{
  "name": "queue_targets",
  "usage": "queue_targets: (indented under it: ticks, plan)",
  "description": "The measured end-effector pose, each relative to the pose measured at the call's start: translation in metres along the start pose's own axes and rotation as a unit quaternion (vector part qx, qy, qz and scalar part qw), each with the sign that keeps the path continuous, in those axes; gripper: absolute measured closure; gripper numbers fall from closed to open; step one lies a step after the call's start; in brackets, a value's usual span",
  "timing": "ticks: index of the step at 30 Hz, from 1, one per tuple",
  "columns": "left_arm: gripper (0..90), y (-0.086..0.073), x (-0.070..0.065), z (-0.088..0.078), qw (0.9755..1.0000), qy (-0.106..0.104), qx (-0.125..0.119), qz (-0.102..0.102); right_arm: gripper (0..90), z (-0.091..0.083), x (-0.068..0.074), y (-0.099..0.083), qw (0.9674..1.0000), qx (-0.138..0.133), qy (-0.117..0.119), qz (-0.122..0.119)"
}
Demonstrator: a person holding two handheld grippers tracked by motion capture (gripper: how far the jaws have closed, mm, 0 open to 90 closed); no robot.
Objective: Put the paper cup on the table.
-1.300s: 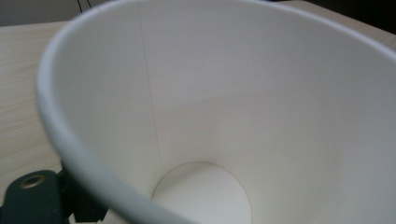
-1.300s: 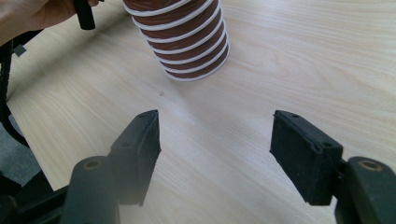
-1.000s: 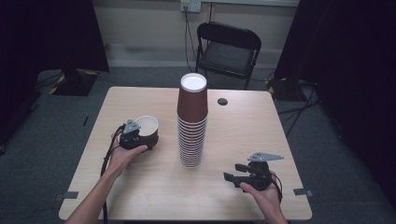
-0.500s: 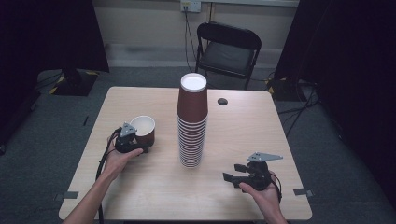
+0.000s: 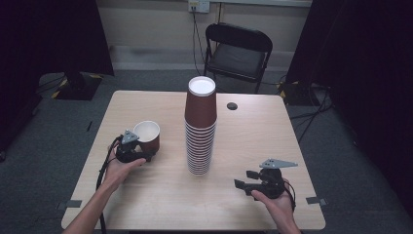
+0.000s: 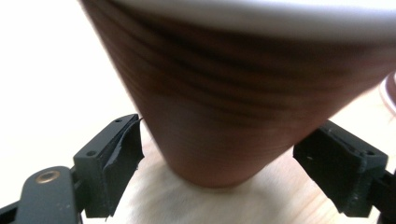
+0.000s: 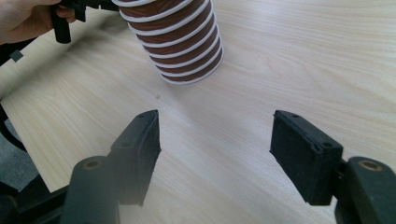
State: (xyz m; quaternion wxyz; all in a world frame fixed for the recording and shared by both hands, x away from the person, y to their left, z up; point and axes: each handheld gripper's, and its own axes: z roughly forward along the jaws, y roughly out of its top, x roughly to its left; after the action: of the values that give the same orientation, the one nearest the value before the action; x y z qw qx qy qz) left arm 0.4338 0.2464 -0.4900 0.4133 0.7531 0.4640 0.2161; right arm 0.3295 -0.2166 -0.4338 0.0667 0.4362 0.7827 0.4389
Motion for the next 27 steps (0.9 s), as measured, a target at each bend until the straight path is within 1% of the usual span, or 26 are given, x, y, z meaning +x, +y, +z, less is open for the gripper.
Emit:
queue_targets:
  ticks: [1, 2, 3, 4, 7, 8, 9, 10, 12, 15, 17, 19, 20, 21, 23, 24, 26, 27]
  plan:
    - [15.4, -0.001, 0.001, -0.001, 1.0000, 0.001, 0.001, -0.002, 33.2, 0.000, 0.000, 0.000, 1.0000, 0.000, 0.000, -0.001]
    - [15.5, -0.002, 0.001, -0.002, 0.9999, 0.003, 0.005, -0.008, 33.2, 0.000, -0.001, 0.000, 1.0000, 0.000, -0.001, -0.001]
    - [15.5, -0.002, 0.002, -0.003, 0.9999, 0.004, 0.012, -0.011, 33.2, 0.000, -0.001, 0.000, 1.0000, 0.000, -0.001, -0.001]
    - [15.6, -0.002, 0.001, -0.005, 0.9998, 0.006, 0.011, -0.018, 33.2, 0.000, -0.001, 0.000, 1.0000, 0.000, -0.001, -0.001]
    - [15.6, -0.001, 0.000, -0.009, 0.9997, 0.004, 0.012, -0.021, 33.2, -0.001, -0.001, 0.000, 1.0000, -0.001, -0.002, 0.001]
    - [15.6, -0.002, -0.001, -0.011, 0.9998, 0.006, 0.005, -0.018, 33.2, -0.001, -0.001, 0.000, 1.0000, -0.002, -0.002, 0.001]
    - [15.6, -0.003, -0.004, -0.016, 0.9999, 0.013, 0.003, -0.010, 33.2, -0.001, -0.002, 0.000, 1.0000, 0.000, -0.003, 0.003]
    - [15.6, -0.003, -0.005, -0.018, 0.9999, 0.010, 0.002, -0.008, 33.2, -0.001, -0.002, -0.001, 1.0000, 0.000, -0.004, 0.003]
    - [15.6, -0.002, -0.008, -0.024, 1.0000, 0.008, 0.003, 0.003, 33.2, -0.001, -0.003, -0.001, 1.0000, 0.000, -0.004, 0.003]
    - [16.2, 0.000, -0.012, -0.033, 1.0000, -0.001, -0.004, 0.001, 33.2, -0.001, -0.003, -0.001, 1.0000, -0.001, -0.005, 0.004]
    - [16.4, 0.001, -0.016, -0.039, 0.9998, -0.017, -0.001, 0.005, 33.2, -0.002, -0.004, -0.001, 1.0000, -0.003, -0.007, 0.003]
    - [18.3, 0.001, -0.019, -0.041, 0.9998, -0.019, 0.002, 0.009, 33.2, -0.002, -0.005, -0.001, 1.0000, -0.003, -0.008, 0.005]
    - [18.5, -0.001, -0.024, -0.047, 0.9997, -0.021, -0.005, 0.007, 33.2, -0.002, -0.006, -0.001, 0.9999, -0.004, -0.009, 0.005]
    - [18.5, -0.002, -0.027, -0.050, 0.9996, -0.028, -0.007, 0.003, 33.2, -0.001, -0.007, -0.001, 0.9999, -0.005, -0.009, 0.004]
    - [18.6, -0.002, -0.029, -0.053, 0.9995, -0.031, -0.008, 0.005, 33.2, -0.001, -0.008, -0.002, 0.9999, -0.004, -0.011, 0.006]
    - [18.6, -0.001, -0.034, -0.057, 0.9993, -0.037, -0.009, 0.005, 33.2, -0.001, -0.008, -0.002, 0.9999, -0.004, -0.011, 0.007]
    - [19.0, -0.001, -0.039, -0.063, 0.9989, -0.046, -0.002, 0.000, 33.2, -0.001, -0.009, -0.002, 0.9999, -0.005, -0.012, 0.007]
    - [19.9, -0.001, -0.041, -0.066, 0.9987, -0.051, 0.002, 0.002, 33.2, -0.001, -0.009, -0.002, 0.9999, -0.005, -0.013, 0.006]
